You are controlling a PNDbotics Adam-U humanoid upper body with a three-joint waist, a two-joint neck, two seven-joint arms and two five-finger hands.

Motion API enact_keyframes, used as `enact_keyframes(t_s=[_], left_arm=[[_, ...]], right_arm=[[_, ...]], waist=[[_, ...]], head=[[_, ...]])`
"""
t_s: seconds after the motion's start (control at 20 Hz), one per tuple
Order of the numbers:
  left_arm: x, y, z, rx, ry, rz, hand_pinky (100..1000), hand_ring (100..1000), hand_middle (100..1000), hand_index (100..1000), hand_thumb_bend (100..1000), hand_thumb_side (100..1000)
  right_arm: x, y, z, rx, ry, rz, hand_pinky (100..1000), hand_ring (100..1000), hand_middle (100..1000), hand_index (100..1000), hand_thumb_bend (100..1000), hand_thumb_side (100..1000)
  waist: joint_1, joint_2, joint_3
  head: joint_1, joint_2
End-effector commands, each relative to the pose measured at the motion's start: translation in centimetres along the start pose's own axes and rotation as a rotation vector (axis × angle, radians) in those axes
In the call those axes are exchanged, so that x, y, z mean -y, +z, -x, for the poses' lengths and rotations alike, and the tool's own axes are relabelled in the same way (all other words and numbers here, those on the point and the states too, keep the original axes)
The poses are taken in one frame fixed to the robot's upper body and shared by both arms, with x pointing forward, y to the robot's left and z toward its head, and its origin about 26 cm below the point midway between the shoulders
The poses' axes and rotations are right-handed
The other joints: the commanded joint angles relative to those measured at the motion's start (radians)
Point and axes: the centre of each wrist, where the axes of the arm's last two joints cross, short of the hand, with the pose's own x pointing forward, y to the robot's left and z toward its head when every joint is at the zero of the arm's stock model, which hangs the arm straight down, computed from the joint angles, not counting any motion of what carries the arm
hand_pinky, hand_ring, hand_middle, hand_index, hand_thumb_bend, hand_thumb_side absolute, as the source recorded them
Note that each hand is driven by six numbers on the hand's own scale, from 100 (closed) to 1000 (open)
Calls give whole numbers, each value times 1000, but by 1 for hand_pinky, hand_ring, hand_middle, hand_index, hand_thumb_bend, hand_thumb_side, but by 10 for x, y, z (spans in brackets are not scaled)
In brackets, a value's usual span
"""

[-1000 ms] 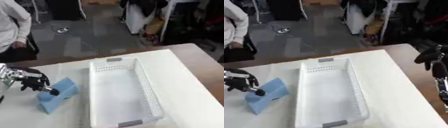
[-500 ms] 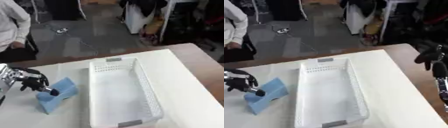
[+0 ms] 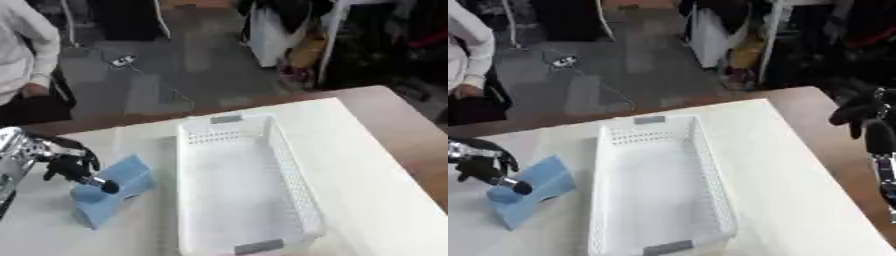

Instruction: Pick up objects on the table and place them in the box.

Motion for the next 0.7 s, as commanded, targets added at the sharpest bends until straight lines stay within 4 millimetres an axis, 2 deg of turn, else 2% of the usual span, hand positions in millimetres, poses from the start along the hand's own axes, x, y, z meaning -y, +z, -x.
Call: enact_keyframes(t_s=[0.05,0.7], left_arm=[[-13,9,3,-19,-14,-34,363,627,763,911,1000,880],[-13,5,6,-46,-28,-19,375,635,772,924,1000,866]], right_arm=[[8,-11,-2,42,18,-9,190,434,484,579,100,990],[8,-13,-2,50,15,-8,190,434,484,579,100,991]], waist=[[0,-8,-1],[2,-4,-7]], head=[[10,-7],[13,-12]])
